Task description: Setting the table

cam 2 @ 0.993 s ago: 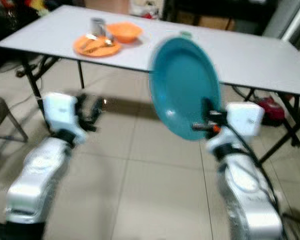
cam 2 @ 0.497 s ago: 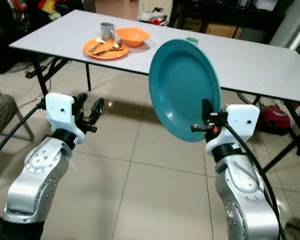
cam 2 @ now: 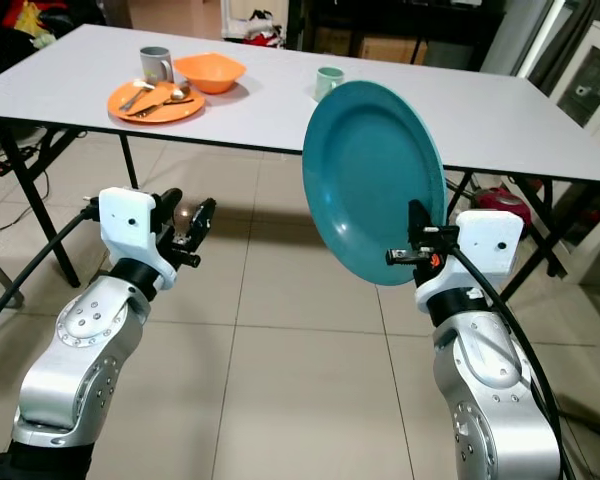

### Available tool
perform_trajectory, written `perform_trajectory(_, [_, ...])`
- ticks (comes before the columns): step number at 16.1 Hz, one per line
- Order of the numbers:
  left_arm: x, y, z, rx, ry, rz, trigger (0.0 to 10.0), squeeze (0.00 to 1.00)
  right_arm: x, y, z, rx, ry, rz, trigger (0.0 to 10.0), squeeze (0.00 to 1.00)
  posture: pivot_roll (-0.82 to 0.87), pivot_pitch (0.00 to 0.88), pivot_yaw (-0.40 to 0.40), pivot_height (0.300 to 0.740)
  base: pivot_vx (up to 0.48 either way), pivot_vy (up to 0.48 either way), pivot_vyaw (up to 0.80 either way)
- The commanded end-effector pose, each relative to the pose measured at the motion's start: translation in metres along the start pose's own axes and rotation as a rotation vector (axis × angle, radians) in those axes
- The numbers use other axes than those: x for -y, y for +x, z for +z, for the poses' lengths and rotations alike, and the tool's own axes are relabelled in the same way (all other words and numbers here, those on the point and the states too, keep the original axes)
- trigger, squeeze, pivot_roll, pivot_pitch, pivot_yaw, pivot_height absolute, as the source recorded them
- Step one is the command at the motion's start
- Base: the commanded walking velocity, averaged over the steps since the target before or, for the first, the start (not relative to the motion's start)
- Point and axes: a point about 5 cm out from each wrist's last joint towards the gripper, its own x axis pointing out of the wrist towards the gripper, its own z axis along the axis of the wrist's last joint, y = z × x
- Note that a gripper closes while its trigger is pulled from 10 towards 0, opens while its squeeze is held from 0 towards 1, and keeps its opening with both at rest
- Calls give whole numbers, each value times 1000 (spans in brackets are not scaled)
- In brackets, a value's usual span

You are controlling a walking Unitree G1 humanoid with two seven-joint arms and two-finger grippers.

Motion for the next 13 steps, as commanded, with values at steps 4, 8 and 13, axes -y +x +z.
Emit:
perform_trajectory(4, [1, 0, 2, 3, 8, -8, 10000, 0, -4, -1, 7, 32, -6, 19, 10000, 0, -33, 0, -73, 740, 397, 0, 0])
perform_trajectory(8, [1, 0, 2, 1, 8, -13, 10000, 0, -4, -1, 6, 29, -6, 23, 10000, 0, -34, 0, -71, 740, 424, 0, 0])
perform_trajectory(13, [1, -1, 1, -1, 9, -15, 10000, 0, -5, -2, 5, 22, -3, 28, 10000, 0, -35, 0, -72, 740, 425, 0, -223])
